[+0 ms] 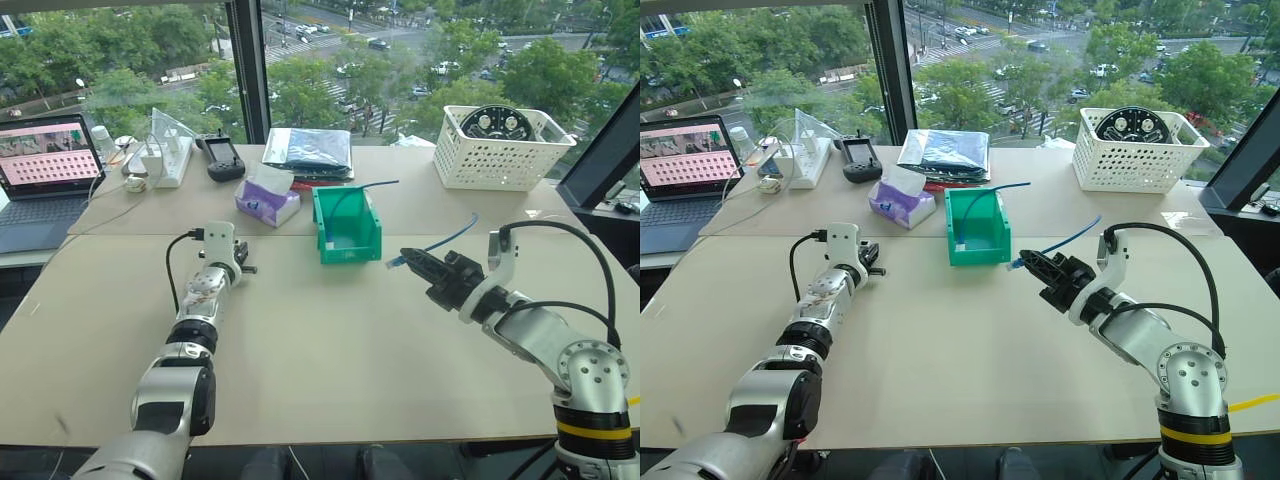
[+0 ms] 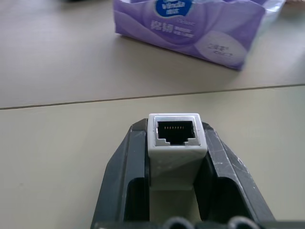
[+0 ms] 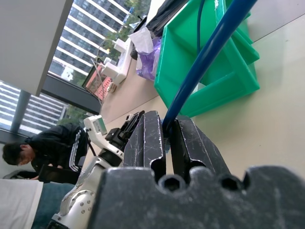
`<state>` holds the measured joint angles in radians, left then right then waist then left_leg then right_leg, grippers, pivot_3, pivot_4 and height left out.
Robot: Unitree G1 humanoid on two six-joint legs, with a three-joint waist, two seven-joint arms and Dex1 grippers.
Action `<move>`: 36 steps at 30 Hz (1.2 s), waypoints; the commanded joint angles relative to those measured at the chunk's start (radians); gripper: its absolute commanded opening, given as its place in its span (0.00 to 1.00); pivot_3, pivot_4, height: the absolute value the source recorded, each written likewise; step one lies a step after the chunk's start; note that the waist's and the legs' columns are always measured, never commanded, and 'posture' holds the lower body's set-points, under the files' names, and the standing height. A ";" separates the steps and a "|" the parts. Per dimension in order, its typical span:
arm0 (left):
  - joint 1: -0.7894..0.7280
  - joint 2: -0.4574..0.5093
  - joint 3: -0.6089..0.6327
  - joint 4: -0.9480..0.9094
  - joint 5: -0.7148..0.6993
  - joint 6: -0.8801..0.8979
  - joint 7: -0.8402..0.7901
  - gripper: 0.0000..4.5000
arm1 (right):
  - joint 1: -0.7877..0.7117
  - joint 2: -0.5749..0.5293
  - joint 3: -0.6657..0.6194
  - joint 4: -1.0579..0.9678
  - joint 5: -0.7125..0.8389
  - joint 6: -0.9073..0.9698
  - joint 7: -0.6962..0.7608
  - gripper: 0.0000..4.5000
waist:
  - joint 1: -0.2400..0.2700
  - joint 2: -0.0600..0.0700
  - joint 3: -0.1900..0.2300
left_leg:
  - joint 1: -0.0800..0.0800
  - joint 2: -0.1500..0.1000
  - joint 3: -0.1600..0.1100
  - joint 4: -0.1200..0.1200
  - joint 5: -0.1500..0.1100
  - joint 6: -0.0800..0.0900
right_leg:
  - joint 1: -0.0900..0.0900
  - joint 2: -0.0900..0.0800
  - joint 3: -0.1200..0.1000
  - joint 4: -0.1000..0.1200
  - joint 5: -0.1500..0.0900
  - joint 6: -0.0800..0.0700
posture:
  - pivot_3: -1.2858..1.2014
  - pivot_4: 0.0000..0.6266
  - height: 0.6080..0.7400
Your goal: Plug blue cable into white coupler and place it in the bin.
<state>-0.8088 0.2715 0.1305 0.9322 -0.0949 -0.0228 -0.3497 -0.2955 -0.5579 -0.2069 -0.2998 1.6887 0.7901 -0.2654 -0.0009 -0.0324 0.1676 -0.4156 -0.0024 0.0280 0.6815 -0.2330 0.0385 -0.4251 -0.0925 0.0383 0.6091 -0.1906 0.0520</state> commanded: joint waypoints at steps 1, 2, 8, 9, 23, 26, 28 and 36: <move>0.097 0.018 -0.161 -0.322 -0.062 0.149 -0.376 0.15 | 0.007 -0.024 -0.005 -0.057 -0.048 0.015 0.036 0.00 | 0.001 0.000 0.000 | 0.000 0.000 0.000 0.000 0.000 0.000 | 0.000 0.000 0.000 0.000 0.000 0.000 | 0.52 0.24 1.00; 0.131 0.039 -0.204 -0.406 -0.070 0.225 -0.441 0.15 | 0.012 -0.024 0.002 -0.066 -0.060 0.018 0.041 0.00 | 0.001 0.000 0.000 | -0.001 0.000 0.000 0.000 0.000 0.000 | 0.000 0.000 0.000 0.000 0.000 0.000 | 0.52 0.24 1.00; 0.212 0.093 -0.349 -0.778 -0.121 0.612 -0.559 0.15 | 0.036 -0.004 0.081 -0.127 -0.191 0.030 0.048 0.00 | -0.012 0.000 0.000 | -0.001 0.001 0.000 -0.001 0.000 0.001 | -0.001 0.000 0.001 0.000 0.000 0.000 | 0.52 0.24 1.00; 0.208 0.088 -0.367 -0.819 -0.126 0.690 -0.548 0.15 | 0.044 -0.014 0.113 -0.147 -0.236 0.046 0.057 0.00 | -0.012 0.000 0.000 | 0.000 0.001 0.000 -0.001 0.000 0.001 | -0.001 0.000 0.001 -0.001 0.000 0.000 | 0.52 0.24 1.00; 0.167 -0.016 -0.501 -0.988 -0.127 1.055 -0.409 0.15 | 0.079 0.188 0.202 -0.207 -0.441 0.019 0.001 0.00 | -0.012 0.000 0.000 | 0.001 0.000 -0.001 0.001 0.000 0.001 | 0.000 0.002 0.002 0.000 -0.001 0.000 | 0.52 0.24 1.00; 0.172 -0.014 -0.519 -1.009 -0.122 1.072 -0.396 0.15 | 0.081 0.231 0.205 -0.205 -0.472 0.020 -0.004 0.00 | -0.011 0.000 0.000 | 0.001 0.000 0.000 0.001 0.000 0.001 | 0.000 0.001 0.002 0.001 -0.001 0.000 | 0.52 0.24 1.00; 0.177 -0.014 -0.523 -1.024 -0.125 1.083 -0.390 0.15 | 0.085 0.252 0.206 -0.204 -0.489 0.028 -0.003 0.00 | -0.011 0.000 0.000 | 0.001 0.000 0.000 0.001 0.000 0.001 | 0.000 0.001 0.002 0.000 -0.001 0.000 | 0.52 0.24 1.00; 0.186 0.001 -0.529 -1.053 -0.128 1.100 -0.374 0.15 | 0.103 0.279 0.207 -0.202 -0.504 0.076 -0.011 0.00 | -0.012 0.000 0.000 | 0.001 0.000 -0.001 0.001 0.000 0.001 | -0.001 0.001 0.002 0.001 -0.001 0.000 | 0.52 0.24 1.00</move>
<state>-0.6291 0.2674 -0.3862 -0.1014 -0.2068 1.0707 -0.7227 -0.1930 -0.2821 0.0082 -0.4677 1.1788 0.8476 -0.2695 -0.0130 -0.0319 0.1674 -0.4142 -0.0022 0.0275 0.6826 -0.2332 0.0391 -0.4258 -0.0911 0.0401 0.6096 -0.1913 0.0521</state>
